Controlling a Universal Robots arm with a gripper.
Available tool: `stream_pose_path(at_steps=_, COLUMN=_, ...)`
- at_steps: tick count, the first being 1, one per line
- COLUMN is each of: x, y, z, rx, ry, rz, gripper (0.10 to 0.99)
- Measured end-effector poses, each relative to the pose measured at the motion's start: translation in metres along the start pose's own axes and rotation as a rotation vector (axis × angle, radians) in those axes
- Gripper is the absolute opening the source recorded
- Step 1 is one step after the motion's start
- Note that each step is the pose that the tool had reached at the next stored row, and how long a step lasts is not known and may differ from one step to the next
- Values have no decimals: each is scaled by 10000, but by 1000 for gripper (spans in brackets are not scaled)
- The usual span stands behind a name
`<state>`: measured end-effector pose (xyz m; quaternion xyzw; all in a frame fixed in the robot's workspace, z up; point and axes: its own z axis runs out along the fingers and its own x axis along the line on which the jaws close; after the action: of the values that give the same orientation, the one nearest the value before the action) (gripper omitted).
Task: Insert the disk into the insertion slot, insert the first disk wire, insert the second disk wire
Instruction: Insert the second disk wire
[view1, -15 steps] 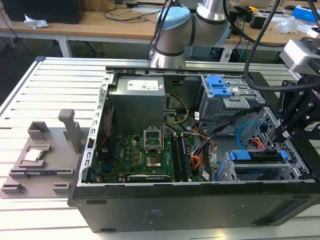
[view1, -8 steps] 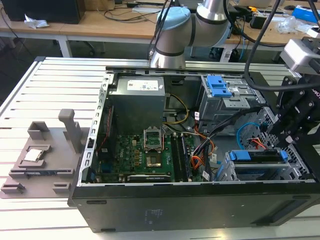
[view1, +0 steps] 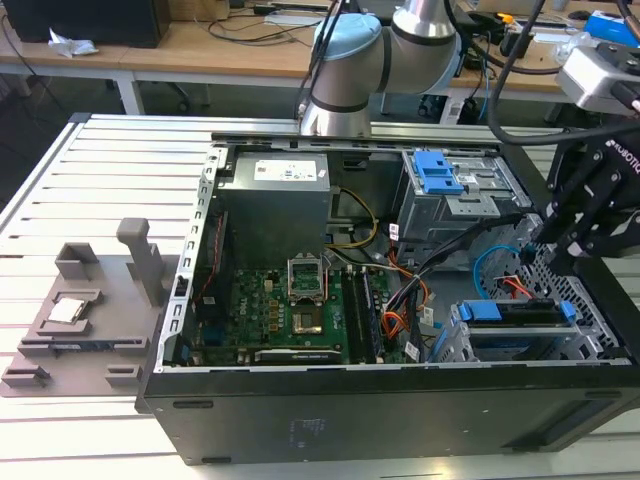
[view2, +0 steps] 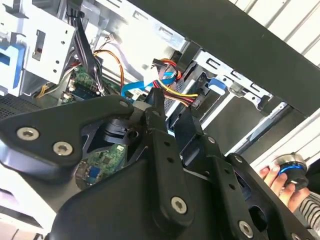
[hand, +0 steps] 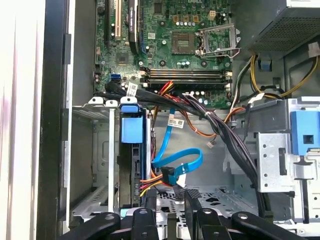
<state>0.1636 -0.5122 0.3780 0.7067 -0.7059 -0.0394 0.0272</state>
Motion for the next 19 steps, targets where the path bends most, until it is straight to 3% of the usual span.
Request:
stream_pose_path(at_steps=8, x=-6, y=18, z=2, rx=-19, ry=100, rz=-1063, gripper=361)
stream_pose_path(at_steps=11, x=-6, y=82, z=8, rx=-20, ry=109, rz=-1166, gripper=361)
stream_pose_path(at_steps=14, x=-6, y=228, z=28, rx=-21, ry=115, rz=-1220, gripper=361)
stream_pose_path(at_steps=17, x=-6, y=294, z=43, rx=-23, ry=123, rz=-1237, gripper=361)
stream_pose_path(at_steps=19, x=-5, y=293, z=43, rx=-23, ry=137, rz=-1237, gripper=361)
